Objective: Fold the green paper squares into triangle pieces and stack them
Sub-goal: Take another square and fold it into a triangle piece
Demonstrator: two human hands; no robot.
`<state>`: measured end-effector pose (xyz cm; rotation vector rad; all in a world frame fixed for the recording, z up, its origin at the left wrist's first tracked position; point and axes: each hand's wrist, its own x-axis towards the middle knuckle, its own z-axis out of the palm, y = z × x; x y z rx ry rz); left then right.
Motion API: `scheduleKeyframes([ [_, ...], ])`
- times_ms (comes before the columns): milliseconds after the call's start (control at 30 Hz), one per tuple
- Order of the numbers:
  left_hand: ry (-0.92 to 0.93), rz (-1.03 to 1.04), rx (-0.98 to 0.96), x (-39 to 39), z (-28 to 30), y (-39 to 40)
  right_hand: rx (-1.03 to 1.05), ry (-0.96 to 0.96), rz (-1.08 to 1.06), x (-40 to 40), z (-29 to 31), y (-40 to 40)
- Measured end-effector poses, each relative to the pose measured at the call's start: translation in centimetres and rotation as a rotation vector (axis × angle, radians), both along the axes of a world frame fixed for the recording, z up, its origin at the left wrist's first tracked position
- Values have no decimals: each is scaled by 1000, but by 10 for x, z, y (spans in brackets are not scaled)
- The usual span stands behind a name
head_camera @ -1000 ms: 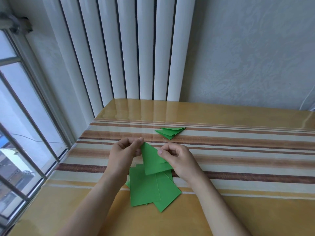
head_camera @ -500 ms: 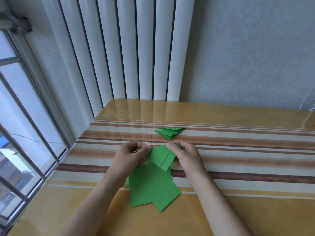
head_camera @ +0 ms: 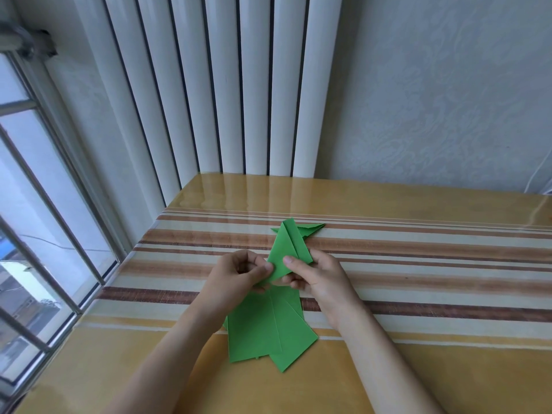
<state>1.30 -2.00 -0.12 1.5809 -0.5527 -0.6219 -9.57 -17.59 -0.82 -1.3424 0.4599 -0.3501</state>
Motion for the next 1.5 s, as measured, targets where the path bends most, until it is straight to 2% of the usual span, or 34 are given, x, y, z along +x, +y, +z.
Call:
scheduleKeyframes([
  [100, -26, 31, 16, 0, -2, -2, -38, 21, 50, -1, 0, 0],
  [333, -36, 149, -89, 2, 3, 0, -205, 109, 184, 0, 0, 0],
  [567, -19, 202, -141, -1, 7, 1, -212, 124, 215, -2, 1, -1],
  [833, -3, 207, -123, -3, 10, 2, -157, 17, 117, -1, 0, 0],
  [1133, -38, 271, -103, 2, 6, 3, -216, 52, 81, -1, -2, 0],
  [1333, 94, 194, -144, -2, 6, 2, -170, -32, 81, -2, 4, 2],
  [1500, 107, 153, -124, -1, 8, 3, -172, -60, 40, -1, 5, 2],
])
